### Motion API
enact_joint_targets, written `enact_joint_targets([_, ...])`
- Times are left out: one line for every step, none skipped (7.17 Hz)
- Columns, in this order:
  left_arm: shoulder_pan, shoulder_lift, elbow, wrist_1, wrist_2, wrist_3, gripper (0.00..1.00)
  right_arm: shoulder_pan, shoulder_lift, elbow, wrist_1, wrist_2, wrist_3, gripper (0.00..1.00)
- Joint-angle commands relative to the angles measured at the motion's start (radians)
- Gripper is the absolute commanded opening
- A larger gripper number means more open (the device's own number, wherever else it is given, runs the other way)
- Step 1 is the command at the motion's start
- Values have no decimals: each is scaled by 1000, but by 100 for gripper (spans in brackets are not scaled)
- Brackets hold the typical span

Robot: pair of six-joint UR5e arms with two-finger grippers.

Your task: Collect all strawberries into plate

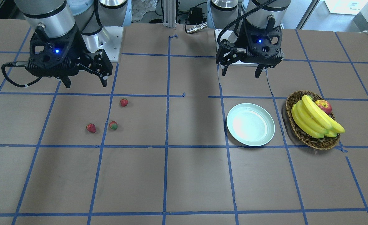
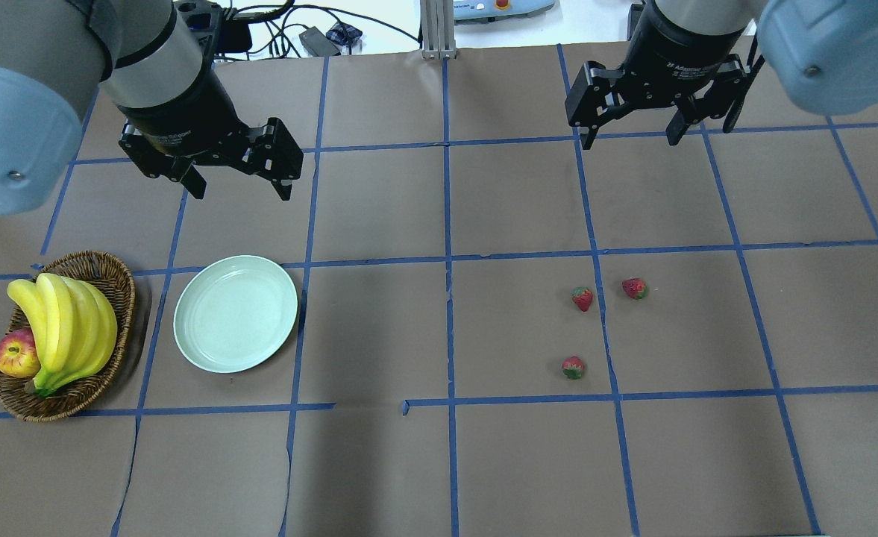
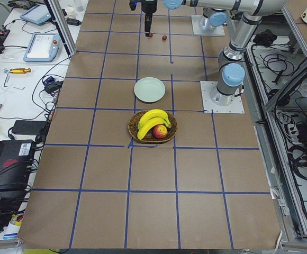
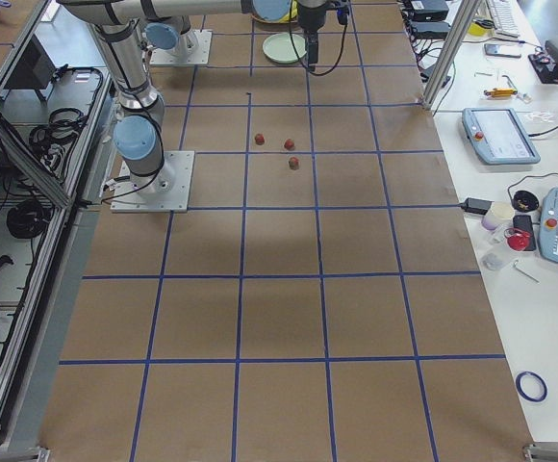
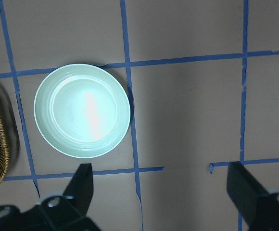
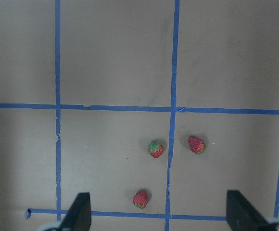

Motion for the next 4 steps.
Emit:
enact_joint_targets([0, -1, -1, 0, 0, 0, 100, -57, 72, 42, -4, -28, -40, 100])
enact_joint_targets([0, -3, -2, 0, 0, 0, 100, -115, 95, 104, -30, -27, -38, 100])
enact_joint_targets([0, -1, -2, -1, 0, 0, 100, -145, 121, 175, -147, -30, -40, 100])
enact_joint_targets([-2, -1, -8, -2, 0, 0, 100, -145, 155, 259, -277, -30, -40, 100])
